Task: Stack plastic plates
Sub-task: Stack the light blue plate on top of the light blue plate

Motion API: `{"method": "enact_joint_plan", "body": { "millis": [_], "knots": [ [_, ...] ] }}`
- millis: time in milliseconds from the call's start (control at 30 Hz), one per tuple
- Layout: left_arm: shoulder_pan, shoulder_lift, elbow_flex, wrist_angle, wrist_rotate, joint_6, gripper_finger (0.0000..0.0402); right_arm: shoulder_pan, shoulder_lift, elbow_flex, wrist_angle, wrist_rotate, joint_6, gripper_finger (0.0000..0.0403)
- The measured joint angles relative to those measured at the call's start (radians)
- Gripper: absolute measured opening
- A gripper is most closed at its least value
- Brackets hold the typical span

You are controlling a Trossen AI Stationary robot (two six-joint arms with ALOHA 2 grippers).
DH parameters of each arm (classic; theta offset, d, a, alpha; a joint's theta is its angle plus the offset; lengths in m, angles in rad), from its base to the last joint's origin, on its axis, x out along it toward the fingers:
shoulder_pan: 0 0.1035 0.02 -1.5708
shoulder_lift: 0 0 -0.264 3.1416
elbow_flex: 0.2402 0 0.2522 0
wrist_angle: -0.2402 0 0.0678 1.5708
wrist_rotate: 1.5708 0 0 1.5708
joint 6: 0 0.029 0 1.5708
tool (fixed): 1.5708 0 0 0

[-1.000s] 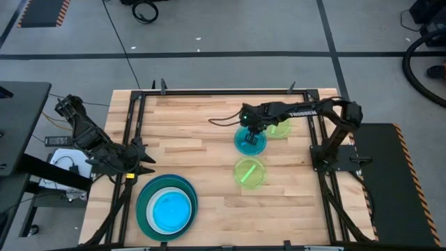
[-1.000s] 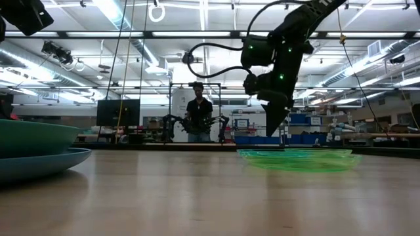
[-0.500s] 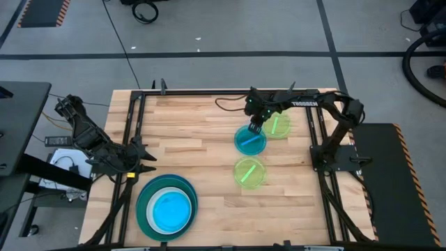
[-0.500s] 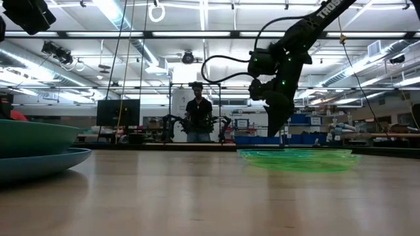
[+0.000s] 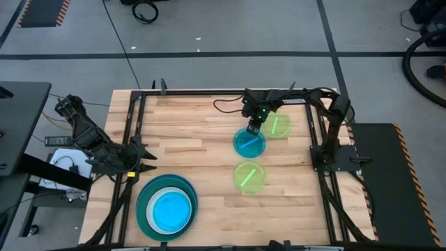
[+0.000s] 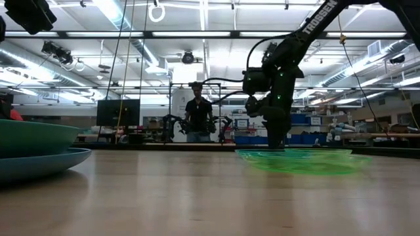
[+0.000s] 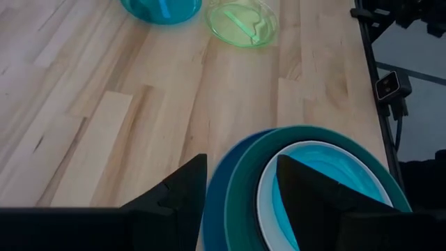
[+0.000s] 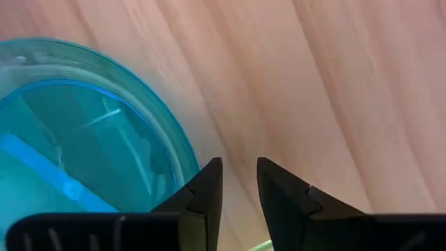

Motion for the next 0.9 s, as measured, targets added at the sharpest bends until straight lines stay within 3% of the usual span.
{"method": "enact_joint_plan", "body": {
  "millis": [200, 367, 900],
  "knots": [
    [0.000, 0.000, 0.000, 0.000, 0.001, 0.001, 0.0181, 0.000, -0.010, 0.032, -0.018, -0.014, -0.006, 0.0096],
    [0.000, 0.000, 0.000, -0.002, 0.002, 0.003, 0.0181, -0.005, -0.005, 0.042, -0.033, -0.141, -0.047, 0.0091],
    [0.000, 0.000, 0.000, -0.006, 0.003, 0.007, 0.0181, 0.003, 0.032, 0.040, -0.037, -0.100, -0.084, 0.0081]
  ]
}}
